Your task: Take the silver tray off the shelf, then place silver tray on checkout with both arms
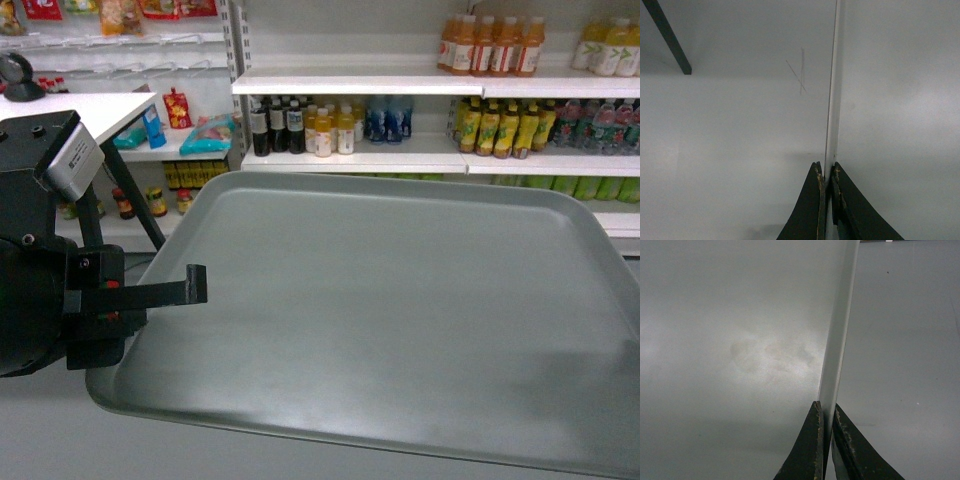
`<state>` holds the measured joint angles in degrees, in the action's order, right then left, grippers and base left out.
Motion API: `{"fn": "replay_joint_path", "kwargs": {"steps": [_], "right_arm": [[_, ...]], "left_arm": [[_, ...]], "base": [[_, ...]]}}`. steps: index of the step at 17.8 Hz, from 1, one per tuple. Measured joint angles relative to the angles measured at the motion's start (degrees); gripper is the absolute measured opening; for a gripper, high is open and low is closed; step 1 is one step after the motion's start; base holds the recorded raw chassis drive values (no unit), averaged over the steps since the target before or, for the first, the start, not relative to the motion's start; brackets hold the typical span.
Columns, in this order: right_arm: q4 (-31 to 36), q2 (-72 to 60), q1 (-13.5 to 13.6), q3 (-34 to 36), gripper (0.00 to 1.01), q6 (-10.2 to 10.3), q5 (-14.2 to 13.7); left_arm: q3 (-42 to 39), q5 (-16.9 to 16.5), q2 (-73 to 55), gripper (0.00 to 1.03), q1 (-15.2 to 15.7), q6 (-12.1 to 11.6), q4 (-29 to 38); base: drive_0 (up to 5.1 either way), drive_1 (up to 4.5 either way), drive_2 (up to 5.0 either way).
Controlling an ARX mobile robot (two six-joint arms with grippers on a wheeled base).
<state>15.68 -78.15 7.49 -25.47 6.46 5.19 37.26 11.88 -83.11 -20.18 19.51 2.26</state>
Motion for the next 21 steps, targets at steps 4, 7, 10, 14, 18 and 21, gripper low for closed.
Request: {"fn": "replay_joint_path", "kwargs": {"steps": [4, 7, 10, 14, 18, 21], "right_arm": [[-0.07, 0.0, 0.02, 0.0, 0.03, 0.0, -0.02], [-0.13, -0.11, 0.02, -0.02, 0.03, 0.0, 0.07], [-0.07, -0.11, 0.02, -0.04, 0.03, 0.0, 0.07], [0.07, -0.11, 0.02, -0.04, 0.03, 0.0, 0.11], [0.07, -0.11, 0.02, -0.04, 0.03, 0.0, 0.11], [0.0, -0.11, 0.02, -0.04, 0.03, 0.0, 0.11]], "left_arm": [[0.0, 0.04, 0.0, 0.03, 0.02, 0.0, -0.04], [0.0, 0.09, -0.02, 0.03, 0.02, 0.0, -0.31], [0.0, 0.13, 0.02, 0.03, 0.02, 0.02, -0.17], [0.0, 0.24, 0.04, 0.03, 0.02, 0.0, -0.02], [0.0, 0.22, 0.02, 0.03, 0.02, 0.0, 0.11], [0.0, 0.22, 0.02, 0.03, 0.02, 0.02, 0.07]], "base": [[-5.0, 2.46, 2.5], [-5.1, 2.39, 2.4], [-5.0, 2.48, 2.5], [-5.0, 2.43, 2.4], [-5.0, 2.45, 2.4], [-5.0, 2.49, 2.5]]}}
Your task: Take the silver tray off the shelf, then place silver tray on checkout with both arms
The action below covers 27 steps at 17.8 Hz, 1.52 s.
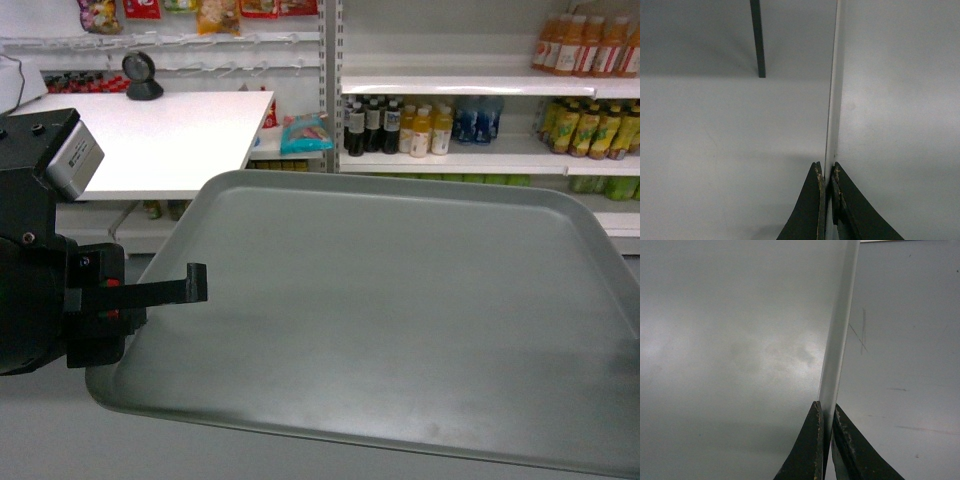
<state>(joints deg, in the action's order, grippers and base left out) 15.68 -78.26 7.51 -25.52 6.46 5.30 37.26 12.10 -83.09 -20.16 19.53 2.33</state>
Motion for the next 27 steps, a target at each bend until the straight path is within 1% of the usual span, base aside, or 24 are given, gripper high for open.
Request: {"fn": "replay_joint_path", "kwargs": {"steps": [27], "right_arm": [[-0.02, -0.02, 0.0, 0.0, 0.03, 0.02, 0.07]], "left_arm": [[0.0, 0.09, 0.07, 0.03, 0.0, -0.02, 0.0]], "base": [[-5.0, 2.41, 2.4]]}}
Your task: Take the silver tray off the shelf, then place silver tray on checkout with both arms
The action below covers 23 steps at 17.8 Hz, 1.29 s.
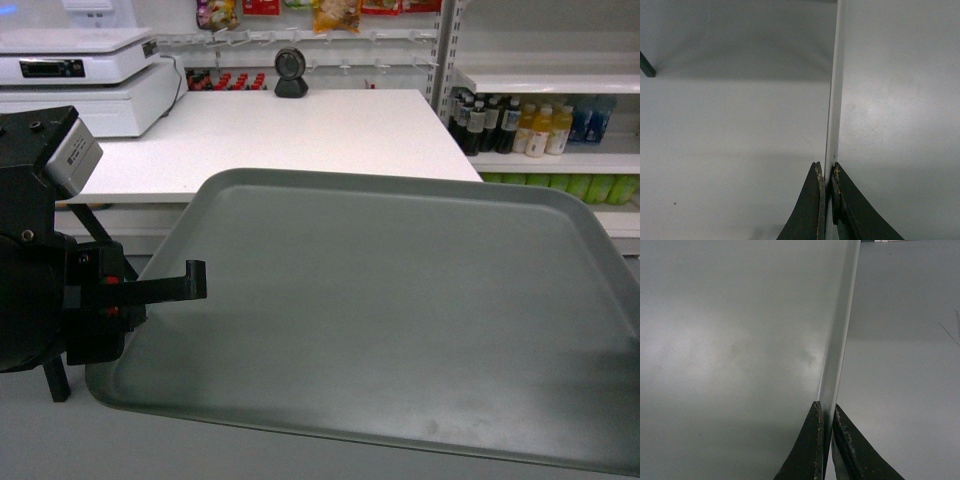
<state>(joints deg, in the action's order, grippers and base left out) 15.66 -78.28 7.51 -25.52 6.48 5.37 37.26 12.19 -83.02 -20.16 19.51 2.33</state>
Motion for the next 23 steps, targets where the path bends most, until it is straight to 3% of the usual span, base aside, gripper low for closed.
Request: {"fn": "replay_joint_path", "kwargs": {"steps": [8, 23], "right_arm": [[-0.02, 0.04, 0.35, 0.0, 0.03, 0.15, 0.0], [0.15, 0.11, 0.31, 0.0, 0.03, 0.15, -0.02]], "left_arm": [[0.0, 0.02, 0.26, 0.03, 0.28, 0.0, -0.37], [0.0, 0.0, 0.15, 0.03, 0.26, 0.0, -0.11]], "base": [[-5.0, 2.43, 2.4], [-0.5, 3.85, -4.8]]}}
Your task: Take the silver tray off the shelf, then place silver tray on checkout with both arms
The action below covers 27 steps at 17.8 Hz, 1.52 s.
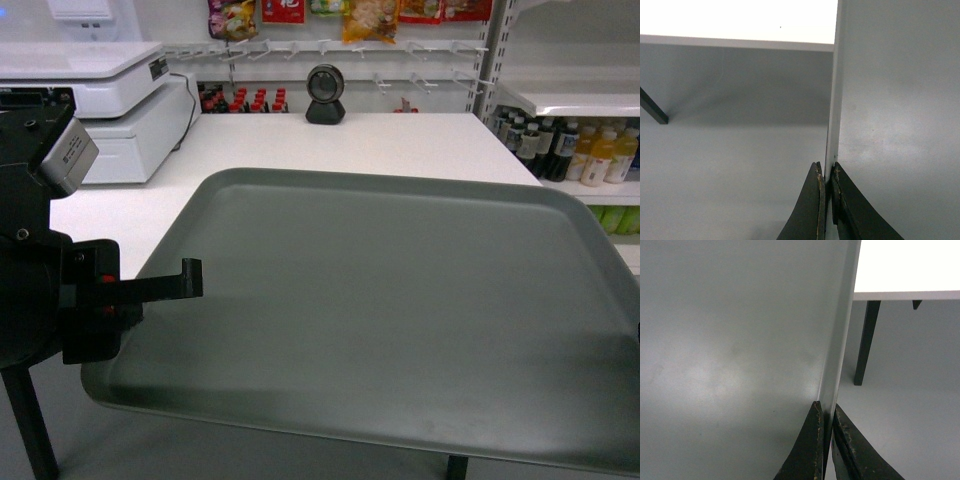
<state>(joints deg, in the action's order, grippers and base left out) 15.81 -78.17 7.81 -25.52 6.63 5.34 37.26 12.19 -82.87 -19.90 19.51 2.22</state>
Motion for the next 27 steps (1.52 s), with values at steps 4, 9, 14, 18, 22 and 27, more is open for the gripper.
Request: {"fn": "replay_joint_path", "kwargs": {"steps": [4, 9, 14, 18, 22, 27], "right_arm": [[0.02, -0.04, 0.0, 0.0, 0.03, 0.0, 0.0], [-0.02, -0.09, 0.0, 0.0, 0.03, 0.0, 0.0], [0.02, -0.09, 0.0, 0.0, 0.03, 0.0, -0.02], [-0.04, -0.09, 0.0, 0.0, 0.03, 0.0, -0.02], [-0.17, -0.09, 0.0, -0.07, 0.03, 0.0, -0.02], [9.66, -3.82, -0.68, -1.55, 0.03, -2.05, 7.32]], "left_arm": [[0.0, 0.0, 0.0, 0.03, 0.0, 0.0, 0.04], [0.0, 0.0, 0.0, 0.03, 0.0, 0.0, 0.09], [0.0, 0.0, 0.0, 0.03, 0.0, 0.02, 0.09], [0.0, 0.0, 0.0, 0.03, 0.0, 0.02, -0.02], [0.02, 0.0, -0.17, 0.03, 0.0, 0.02, 0.04], [4.61, 5.6, -3.54, 0.03, 1.51, 2.32, -4.35]], "base": [[-0.5, 3.85, -4.8], [-0.5, 3.85, -4.8], [-0.5, 3.85, -4.8], [-0.5, 3.85, -4.8], [-0.5, 3.85, -4.8], [-0.3, 2.31, -2.9]]}}
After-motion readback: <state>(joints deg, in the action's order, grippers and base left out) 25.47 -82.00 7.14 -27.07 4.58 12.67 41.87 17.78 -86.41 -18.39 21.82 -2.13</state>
